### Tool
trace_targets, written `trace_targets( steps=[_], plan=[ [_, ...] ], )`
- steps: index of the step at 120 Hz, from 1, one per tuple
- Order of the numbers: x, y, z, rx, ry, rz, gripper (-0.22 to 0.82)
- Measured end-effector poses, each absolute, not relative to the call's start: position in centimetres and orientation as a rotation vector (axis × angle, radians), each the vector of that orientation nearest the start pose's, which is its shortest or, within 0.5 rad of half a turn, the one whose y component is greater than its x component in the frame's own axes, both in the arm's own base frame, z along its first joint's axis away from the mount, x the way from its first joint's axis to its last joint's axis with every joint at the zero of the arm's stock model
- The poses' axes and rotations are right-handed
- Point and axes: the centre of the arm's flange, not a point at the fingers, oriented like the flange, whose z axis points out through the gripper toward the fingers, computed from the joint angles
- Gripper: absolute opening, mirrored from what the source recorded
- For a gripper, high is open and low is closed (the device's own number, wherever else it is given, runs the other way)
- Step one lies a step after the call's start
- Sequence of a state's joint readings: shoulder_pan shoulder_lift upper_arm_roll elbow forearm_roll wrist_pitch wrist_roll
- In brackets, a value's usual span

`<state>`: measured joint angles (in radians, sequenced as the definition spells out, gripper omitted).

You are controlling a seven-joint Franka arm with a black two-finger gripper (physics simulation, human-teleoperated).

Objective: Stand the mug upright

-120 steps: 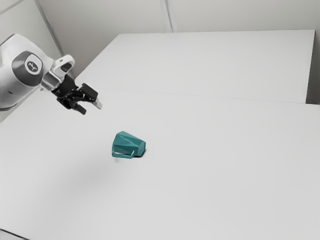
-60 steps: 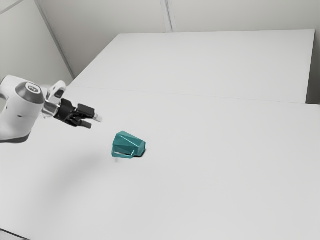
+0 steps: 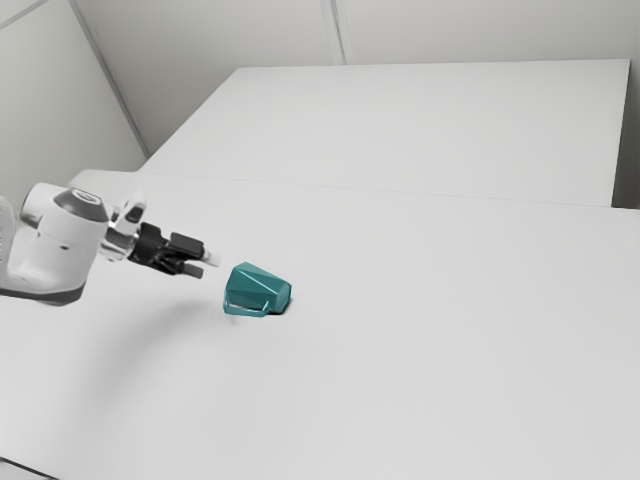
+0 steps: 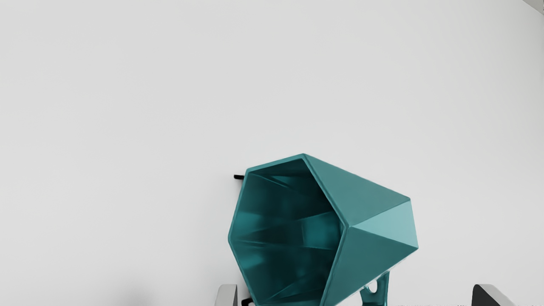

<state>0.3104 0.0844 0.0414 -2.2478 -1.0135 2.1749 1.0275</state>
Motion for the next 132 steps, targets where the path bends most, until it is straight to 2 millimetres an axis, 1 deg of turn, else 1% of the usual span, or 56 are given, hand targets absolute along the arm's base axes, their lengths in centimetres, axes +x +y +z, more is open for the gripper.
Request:
trace_targets(
  steps=[18,35,82,98,118,132],
  plan=[
    [50.9,15.1,32.2,2.409,-0.023,0.487,0.6],
    [50.9,15.0,31.9,2.398,-0.02,0.487,0.6],
    [51.0,13.5,31.1,2.335,0.038,0.417,0.6],
    [51.5,12.6,31.1,2.32,0.051,0.399,0.6],
    [52.8,12.1,31.7,2.314,0.058,0.397,0.6],
    [53.3,11.9,31.3,2.31,0.071,0.379,0.6]
  ],
)
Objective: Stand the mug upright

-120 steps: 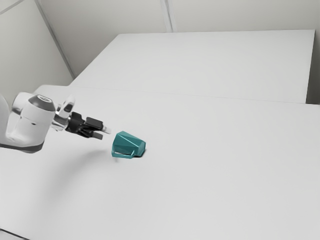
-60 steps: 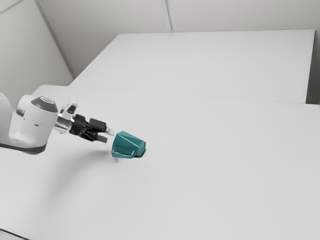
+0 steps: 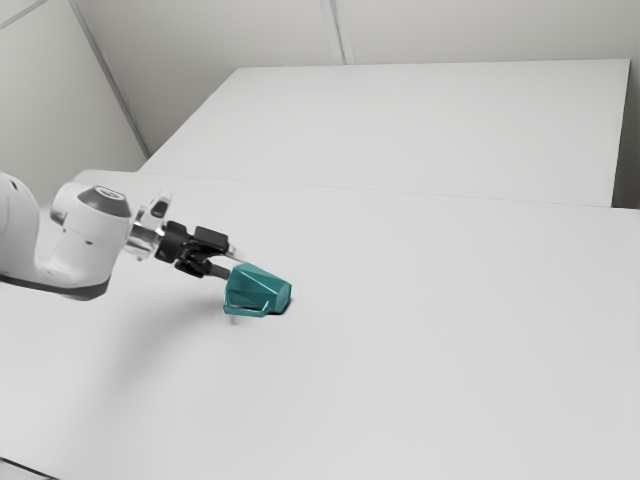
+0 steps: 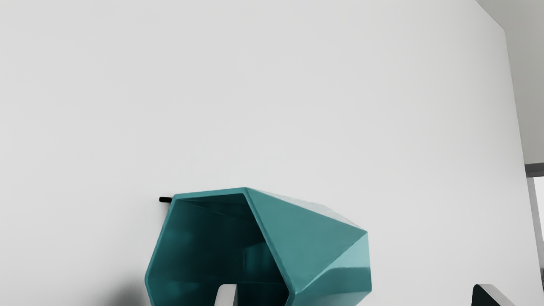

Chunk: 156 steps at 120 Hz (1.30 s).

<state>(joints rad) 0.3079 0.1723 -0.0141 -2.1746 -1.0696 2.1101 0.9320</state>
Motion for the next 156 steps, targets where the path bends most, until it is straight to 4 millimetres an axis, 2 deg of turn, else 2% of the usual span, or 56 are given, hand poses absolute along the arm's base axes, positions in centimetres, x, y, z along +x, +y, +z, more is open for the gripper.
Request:
trace_targets(
  steps=[14,29,68,111,138,156],
  plan=[
    [53.5,11.7,30.4,2.303,0.095,0.353,0.6],
    [54.0,10.6,30.2,2.294,0.115,0.32,0.6],
    [54.6,10.1,29.0,2.285,0.2,0.26,0.57],
    [55.1,10.1,29.4,2.28,0.251,0.245,0.18],
    [55.5,9.6,29.8,2.28,0.256,0.239,-0.02],
    [55.8,9.5,30.2,2.285,0.255,0.242,-0.1]
  ],
)
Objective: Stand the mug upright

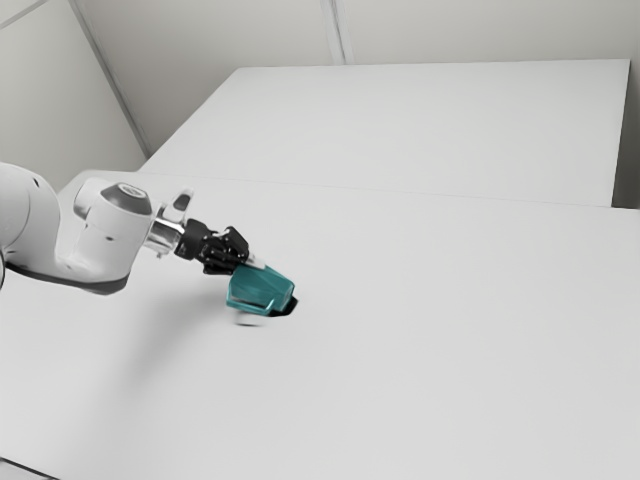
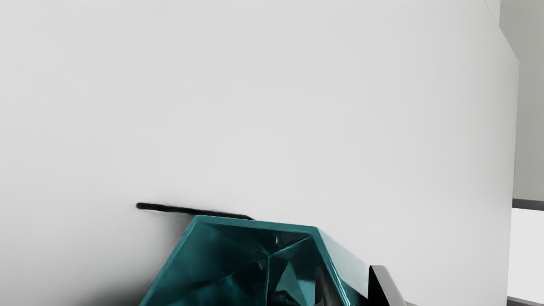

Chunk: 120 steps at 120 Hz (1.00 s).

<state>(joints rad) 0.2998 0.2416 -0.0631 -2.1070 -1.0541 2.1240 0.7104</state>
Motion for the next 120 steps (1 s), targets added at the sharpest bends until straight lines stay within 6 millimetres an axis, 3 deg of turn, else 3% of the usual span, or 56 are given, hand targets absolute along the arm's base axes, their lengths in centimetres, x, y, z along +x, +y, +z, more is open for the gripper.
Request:
trace_targets(
  steps=[22,62,90,120],
  plan=[
    [57.6,9.6,32.8,2.326,0.188,0.272,-0.13],
    [61.0,8.4,39.9,2.529,-0.055,0.234,-0.15],
    [61.4,7.1,42.1,2.707,-0.14,0.081,-0.15],
    [60.6,4.2,43.0,2.853,-0.133,-0.062,-0.15]
  ],
)
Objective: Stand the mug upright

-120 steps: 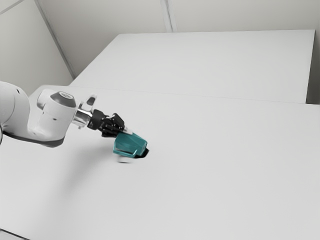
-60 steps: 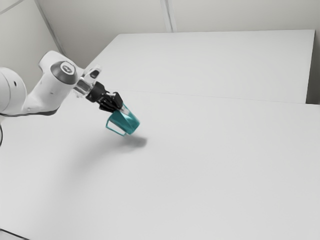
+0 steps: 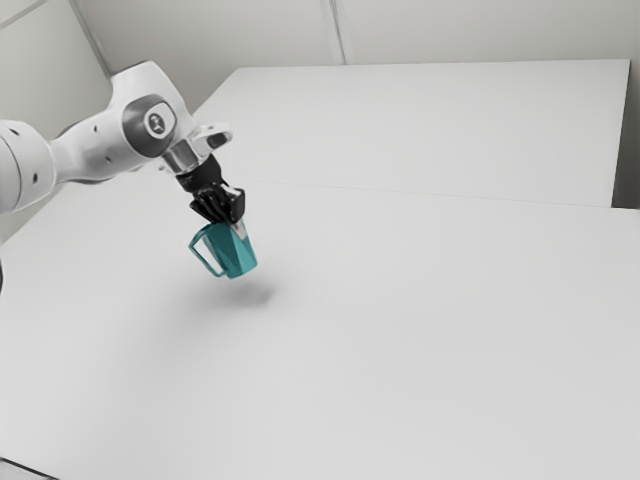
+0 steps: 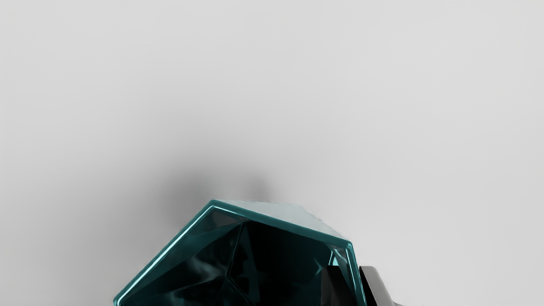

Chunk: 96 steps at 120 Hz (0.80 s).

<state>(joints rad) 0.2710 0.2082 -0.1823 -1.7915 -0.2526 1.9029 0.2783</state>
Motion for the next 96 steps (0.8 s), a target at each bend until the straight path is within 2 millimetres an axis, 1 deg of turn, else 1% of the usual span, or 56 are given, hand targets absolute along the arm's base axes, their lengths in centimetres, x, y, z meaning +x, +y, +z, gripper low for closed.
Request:
trace_targets(
  steps=[16,31,39,47,77,88,96],
  plan=[
    [59.9,2.9,43.3,-3.366,0.097,0.12,-0.15],
    [59.1,1.8,42.6,-3.319,0.034,0.15,-0.15],
    [58.8,1.5,41.9,-3.298,-0.004,0.155,-0.15],
    [58.8,1.4,41.5,-3.271,-0.039,0.144,-0.15],
    [58.7,0.0,40.4,-3.198,-0.13,0.09,-0.15],
    [58.4,-0.6,39.7,-3.172,-0.155,0.081,-0.15],
    [58.3,-0.8,39.5,-3.156,-0.179,0.067,-0.15]
  ],
)
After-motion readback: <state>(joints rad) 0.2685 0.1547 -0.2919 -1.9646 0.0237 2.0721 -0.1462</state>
